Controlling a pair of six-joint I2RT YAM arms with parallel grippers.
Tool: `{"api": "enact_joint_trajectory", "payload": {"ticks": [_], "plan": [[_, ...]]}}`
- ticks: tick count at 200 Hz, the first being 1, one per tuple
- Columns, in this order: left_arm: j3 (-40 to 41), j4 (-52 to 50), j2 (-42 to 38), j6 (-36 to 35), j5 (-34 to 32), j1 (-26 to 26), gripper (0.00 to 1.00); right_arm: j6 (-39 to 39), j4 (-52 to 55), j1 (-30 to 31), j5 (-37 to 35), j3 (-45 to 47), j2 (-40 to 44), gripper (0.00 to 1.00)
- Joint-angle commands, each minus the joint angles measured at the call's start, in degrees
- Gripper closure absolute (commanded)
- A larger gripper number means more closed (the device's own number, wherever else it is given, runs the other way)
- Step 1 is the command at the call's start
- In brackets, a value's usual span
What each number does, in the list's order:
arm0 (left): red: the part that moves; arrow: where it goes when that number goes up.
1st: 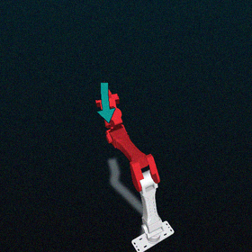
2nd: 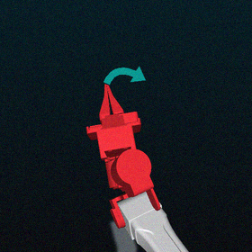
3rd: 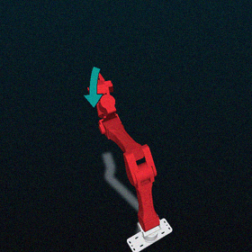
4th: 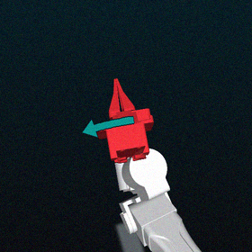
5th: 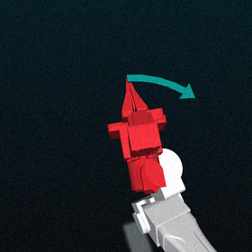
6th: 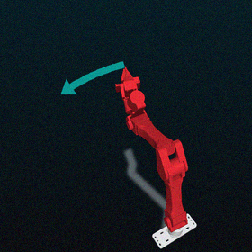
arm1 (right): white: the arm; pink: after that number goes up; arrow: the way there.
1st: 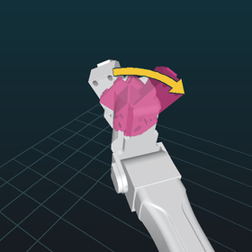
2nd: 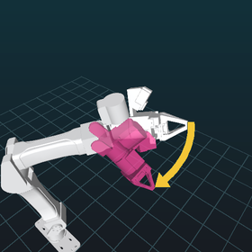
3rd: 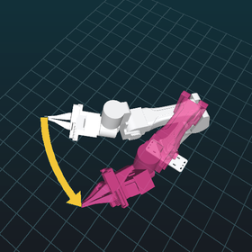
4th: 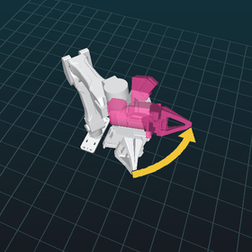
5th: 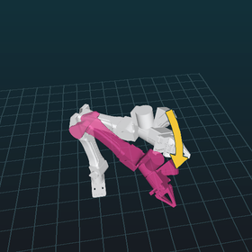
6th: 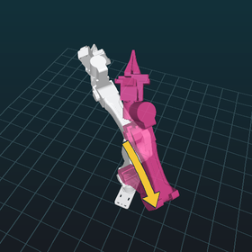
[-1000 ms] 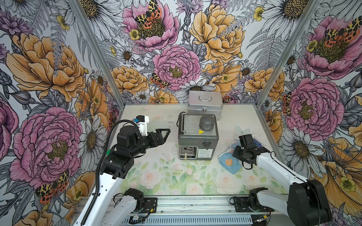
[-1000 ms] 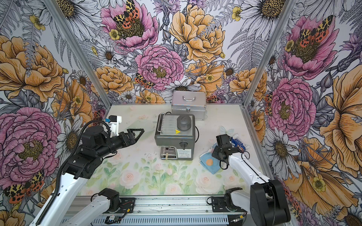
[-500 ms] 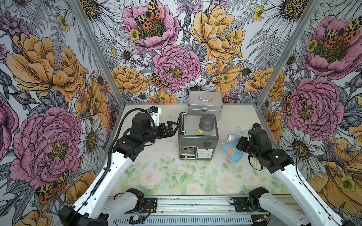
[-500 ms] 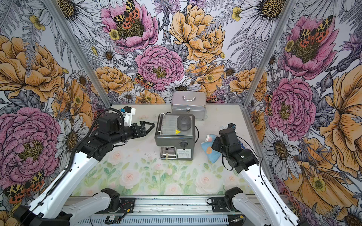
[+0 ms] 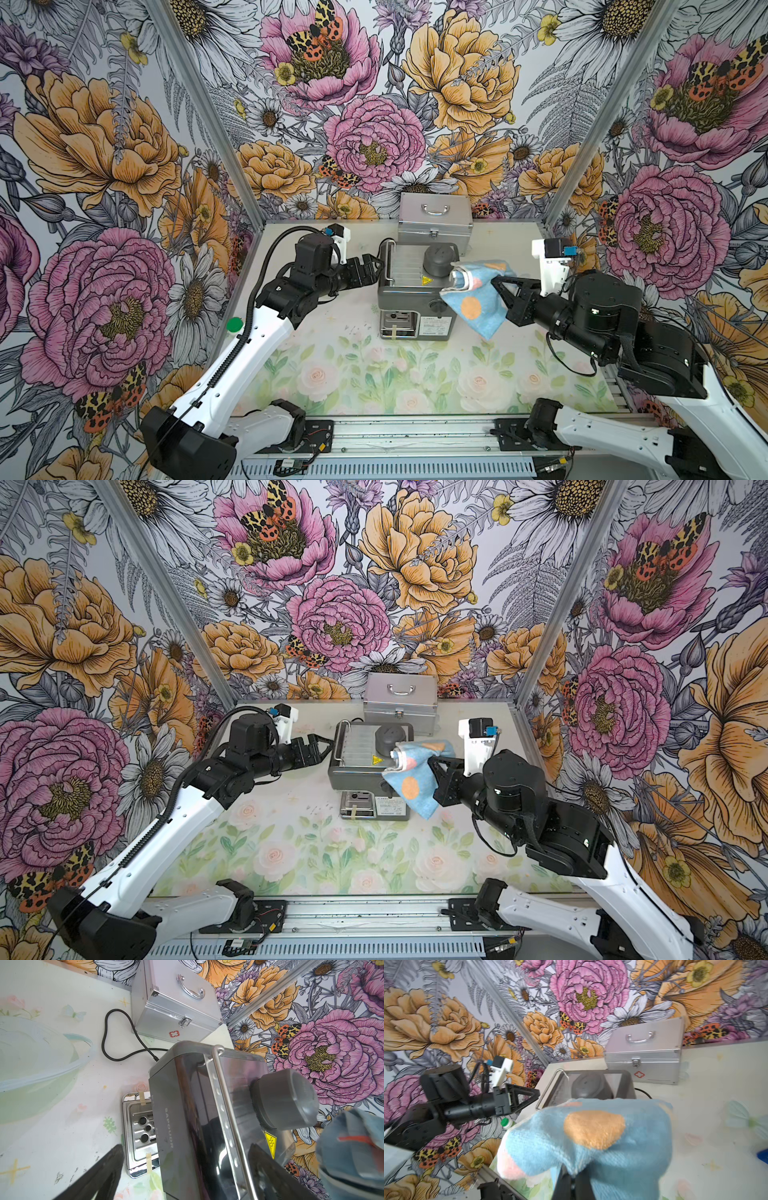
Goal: Wipe the surface of a coffee machine
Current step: Wipe the dirt from the surface of the coffee machine.
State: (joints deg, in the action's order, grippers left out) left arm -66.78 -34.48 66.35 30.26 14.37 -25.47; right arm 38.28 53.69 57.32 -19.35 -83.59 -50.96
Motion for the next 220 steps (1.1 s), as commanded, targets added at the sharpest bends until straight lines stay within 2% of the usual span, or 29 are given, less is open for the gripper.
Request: {"api": "enact_joint_trajectory", "payload": {"ticks": [1,17,35,56,79,111,156,220], "plan": [[-0.49,0.32,0.83,0.97,-3.37,-1.09,0.08,-3.96,-0.69,8.50,-10.66,-4.09,-7.94,1.00],[-0.17,0.31,1.44,0.94,-4.55,-1.87,0.08,-8.46,-0.81,12.64,-14.19,-9.03,-15.74,1.00],[0.28,0.27,1.70,0.93,-5.26,-2.08,0.10,-12.02,-1.11,12.64,-16.46,-14.21,-22.44,1.00],[1.09,0.28,0.96,0.94,-7.02,-2.13,0.13,-14.77,-1.81,11.47,-18.76,-16.83,-26.51,1.00],[1.04,0.64,-1.77,-0.03,-9.54,-1.74,0.14,-15.46,-1.92,8.72,-20.42,-14.93,-27.57,1.00],[-2.25,0.57,-0.06,-1.78,-5.60,-2.07,0.17,-14.36,-1.92,6.33,-22.82,-8.23,-25.62,1.00],[-3.17,0.65,3.31,-1.96,-5.80,-2.58,0.16,-13.56,-3.74,4.20,-20.28,-2.44,-24.91,1.00],[-3.36,0.79,5.06,-2.25,-6.18,-3.99,0.16,-14.51,-8.02,2.82,-15.77,-2.72,-30.63,1.00]]}}
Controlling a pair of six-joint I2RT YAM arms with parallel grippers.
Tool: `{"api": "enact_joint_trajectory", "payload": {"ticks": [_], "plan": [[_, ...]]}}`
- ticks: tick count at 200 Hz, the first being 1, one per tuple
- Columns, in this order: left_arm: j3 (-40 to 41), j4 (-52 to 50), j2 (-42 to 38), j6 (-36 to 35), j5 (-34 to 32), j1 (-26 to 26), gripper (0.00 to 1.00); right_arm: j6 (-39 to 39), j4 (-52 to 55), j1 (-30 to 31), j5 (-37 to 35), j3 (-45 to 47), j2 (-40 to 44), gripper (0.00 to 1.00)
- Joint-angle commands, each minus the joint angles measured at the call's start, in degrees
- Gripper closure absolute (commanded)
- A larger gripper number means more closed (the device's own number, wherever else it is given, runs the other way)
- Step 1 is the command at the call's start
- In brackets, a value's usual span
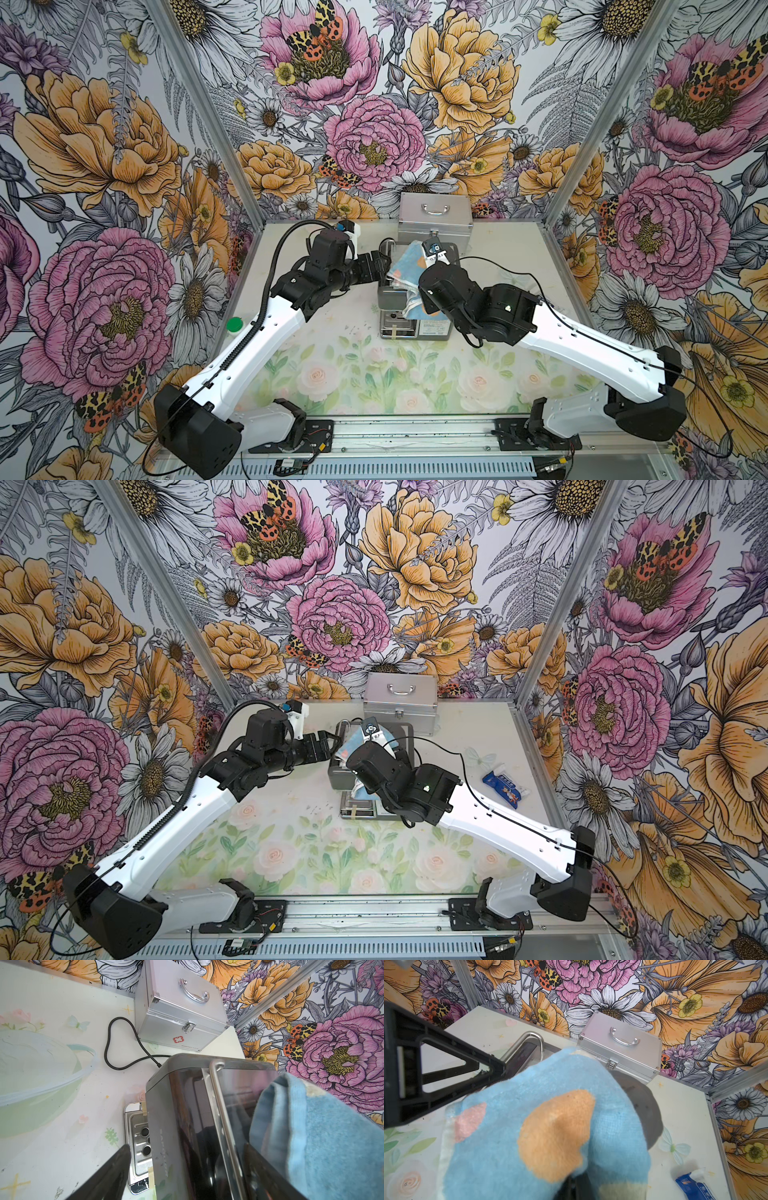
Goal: Wipe the surface of a coffee machine
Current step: Wipe the dirt from the surface of the coffee machine.
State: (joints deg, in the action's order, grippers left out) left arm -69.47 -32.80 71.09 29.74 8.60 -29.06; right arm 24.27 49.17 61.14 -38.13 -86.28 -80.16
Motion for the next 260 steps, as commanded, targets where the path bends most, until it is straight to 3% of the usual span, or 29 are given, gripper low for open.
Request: {"api": "enact_joint_trajectory", "payload": {"ticks": [1,49,119,165,216,260], "plan": [[-0.63,-0.92,0.30,-1.75,-0.42,-0.40,0.16,-0.48,-3.61,-0.97,3.17,-0.03,-1.55,1.00],[0.76,-0.94,0.22,-1.70,-1.35,-0.41,0.16,2.24,-5.19,-1.09,7.64,2.24,-3.33,1.00],[1.49,-0.87,0.25,-2.37,-1.08,-0.19,0.16,8.69,-2.43,-5.02,6.73,17.81,7.99,1.00],[1.76,-1.01,0.00,-2.23,-1.21,0.14,0.16,10.36,-0.11,-8.67,6.31,22.76,14.92,1.00],[2.31,-1.04,-1.13,-2.25,-0.64,0.43,0.16,8.19,3.19,-12.70,4.37,21.44,16.88,1.00],[2.54,-0.95,-1.13,-2.23,-0.10,0.41,0.16,5.29,2.75,-9.88,5.82,13.30,14.56,1.00]]}}
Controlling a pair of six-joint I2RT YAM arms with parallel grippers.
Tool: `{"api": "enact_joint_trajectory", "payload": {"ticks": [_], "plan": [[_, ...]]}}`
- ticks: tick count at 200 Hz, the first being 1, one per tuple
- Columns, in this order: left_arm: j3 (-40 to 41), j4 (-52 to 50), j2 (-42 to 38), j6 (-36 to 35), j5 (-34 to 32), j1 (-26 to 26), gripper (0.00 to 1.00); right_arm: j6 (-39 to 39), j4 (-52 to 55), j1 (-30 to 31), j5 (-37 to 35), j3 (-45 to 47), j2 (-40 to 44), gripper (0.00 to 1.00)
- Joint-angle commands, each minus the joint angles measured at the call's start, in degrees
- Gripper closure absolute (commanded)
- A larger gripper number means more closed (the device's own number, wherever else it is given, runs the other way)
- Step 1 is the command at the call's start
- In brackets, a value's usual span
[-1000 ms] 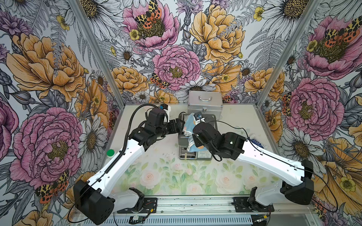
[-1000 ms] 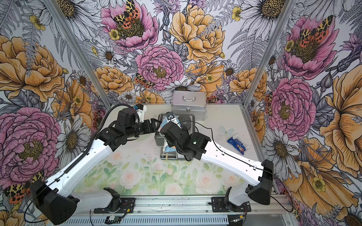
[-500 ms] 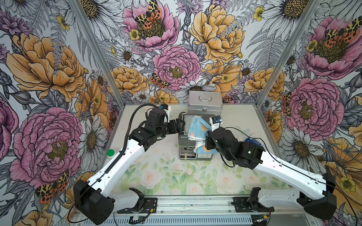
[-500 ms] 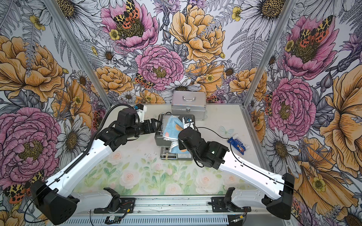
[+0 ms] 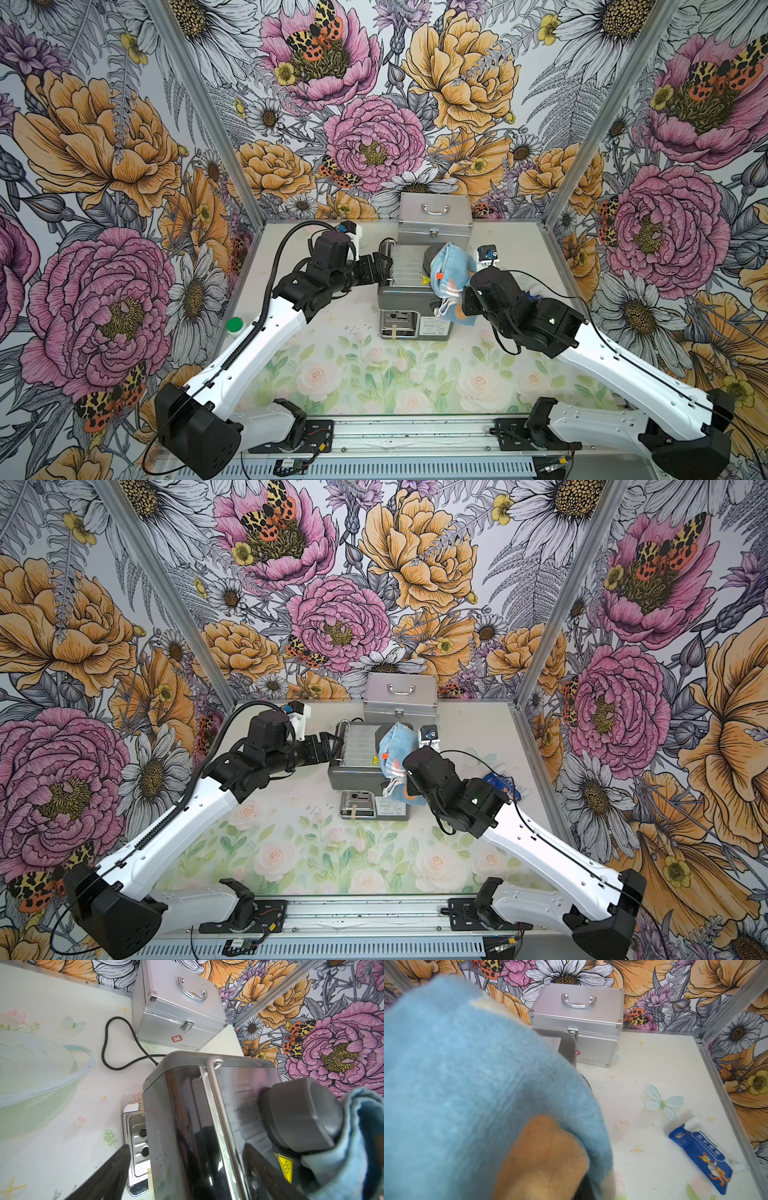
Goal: Wipe the surface of a coffee machine
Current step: Wipe the dirt from the surface of the coffee machine.
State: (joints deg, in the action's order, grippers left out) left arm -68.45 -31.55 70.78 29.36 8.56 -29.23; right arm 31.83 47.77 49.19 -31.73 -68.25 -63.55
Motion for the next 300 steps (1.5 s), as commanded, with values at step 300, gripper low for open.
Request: {"api": "enact_joint_trajectory", "payload": {"ticks": [300], "plan": [[3.07,-2.21,-2.90,-1.69,0.41,1.08,0.15,-2.52,4.91,6.52,-0.97,-9.93,-0.39,1.00]]}}
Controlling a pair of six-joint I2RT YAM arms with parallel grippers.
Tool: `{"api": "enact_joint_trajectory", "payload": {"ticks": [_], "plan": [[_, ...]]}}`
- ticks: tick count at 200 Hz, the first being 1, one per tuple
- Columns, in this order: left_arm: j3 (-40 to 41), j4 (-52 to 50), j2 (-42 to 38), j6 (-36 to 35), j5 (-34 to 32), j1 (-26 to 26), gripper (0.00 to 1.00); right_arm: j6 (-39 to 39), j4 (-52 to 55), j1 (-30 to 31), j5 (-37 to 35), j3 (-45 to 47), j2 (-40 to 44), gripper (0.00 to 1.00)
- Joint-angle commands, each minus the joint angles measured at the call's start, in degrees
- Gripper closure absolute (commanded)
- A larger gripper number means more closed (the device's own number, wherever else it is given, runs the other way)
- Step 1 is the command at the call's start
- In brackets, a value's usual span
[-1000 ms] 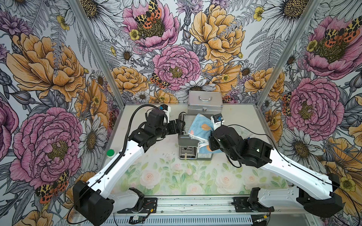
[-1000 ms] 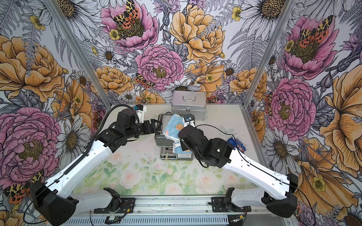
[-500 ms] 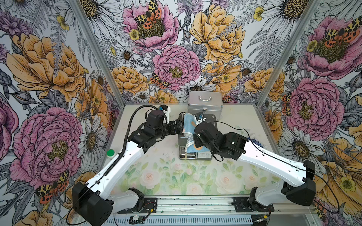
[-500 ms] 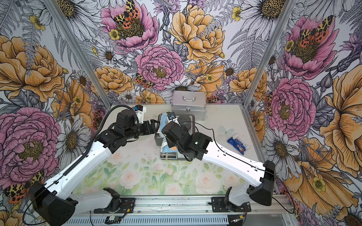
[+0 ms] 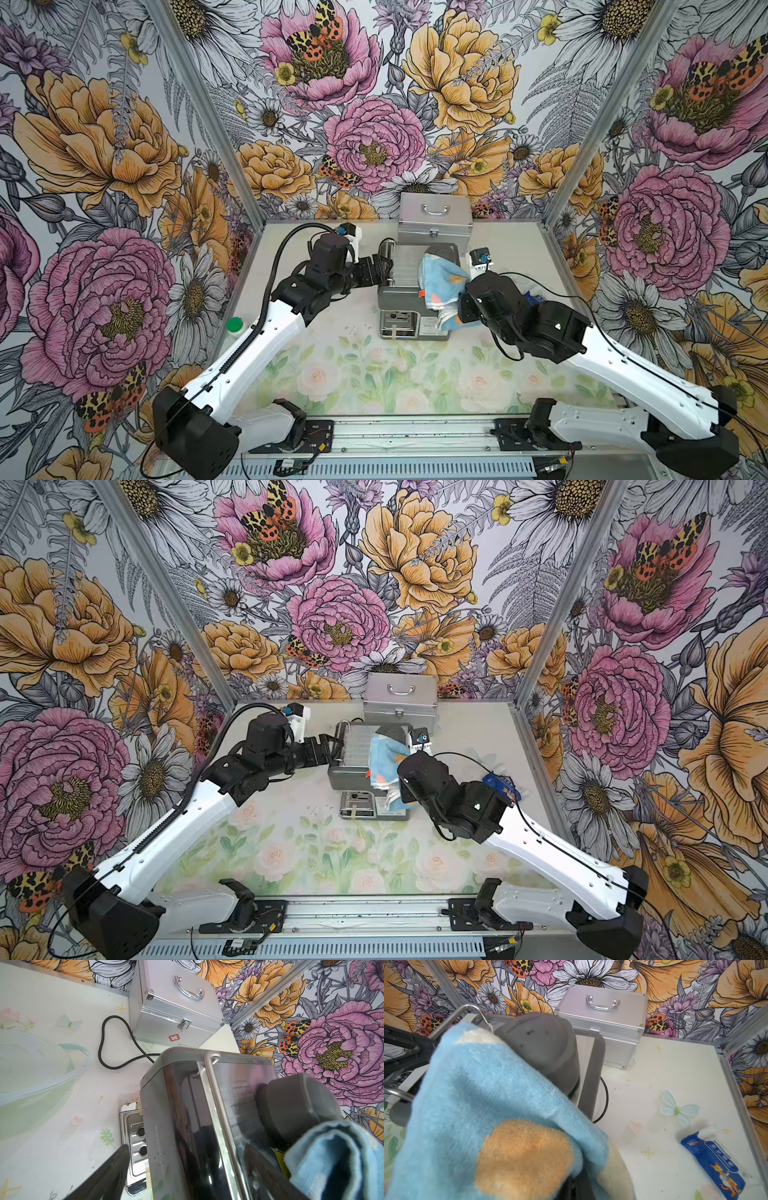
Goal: Wipe the surface of a coffee machine
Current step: Wipe the dirt from the surface of the coffee machine.
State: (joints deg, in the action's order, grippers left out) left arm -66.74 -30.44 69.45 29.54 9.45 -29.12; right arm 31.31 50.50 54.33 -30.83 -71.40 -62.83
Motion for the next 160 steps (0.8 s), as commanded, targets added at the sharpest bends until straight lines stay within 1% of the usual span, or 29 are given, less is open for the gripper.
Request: {"api": "enact_joint_trajectory", "payload": {"ticks": [1,16,33,57,74,87,102,120,137,152,160], "plan": [[1.40,-3.32,-1.58,-1.86,-0.49,0.98,0.15,-2.11,2.16,1.57,-1.91,-7.16,-1.22,1.00],[1.49,-3.38,-1.47,-1.81,-0.73,1.12,0.15,-4.33,2.09,3.76,-2.86,-13.62,-3.97,1.00],[1.38,-3.38,-1.27,-1.51,-0.71,1.44,0.15,-6.76,2.04,5.04,-2.23,-21.03,-8.48,1.00],[1.28,-3.32,-0.97,-1.15,-0.70,1.53,0.15,-9.85,2.05,4.62,-1.38,-28.65,-16.31,1.00],[1.37,-3.26,-0.80,-0.73,-0.58,1.53,0.15,-10.09,1.95,2.03,1.29,-32.64,-21.59,1.00],[1.26,-3.30,-0.74,-0.38,-0.32,1.31,0.15,-9.66,1.90,-0.06,3.13,-34.88,-25.35,1.00],[1.20,-3.26,-0.76,-0.18,-0.39,1.05,0.15,-10.44,2.03,-0.35,2.45,-37.74,-29.19,1.00],[1.35,-3.25,-0.80,0.06,-0.75,0.89,0.15,-9.28,2.05,-1.59,4.08,-40.07,-33.35,1.00],[1.53,-3.30,-0.80,0.30,-1.03,0.66,0.15,-7.55,1.98,-2.42,6.00,-40.21,-36.66,1.00],[1.62,-3.31,-0.98,0.50,-1.28,0.65,0.15,-6.74,1.90,-2.35,5.34,-38.77,-38.95,1.00],[1.63,-3.29,-0.98,0.67,-1.55,0.57,0.15,-6.42,1.68,-2.41,3.64,-37.56,-39.70,1.00]]}}
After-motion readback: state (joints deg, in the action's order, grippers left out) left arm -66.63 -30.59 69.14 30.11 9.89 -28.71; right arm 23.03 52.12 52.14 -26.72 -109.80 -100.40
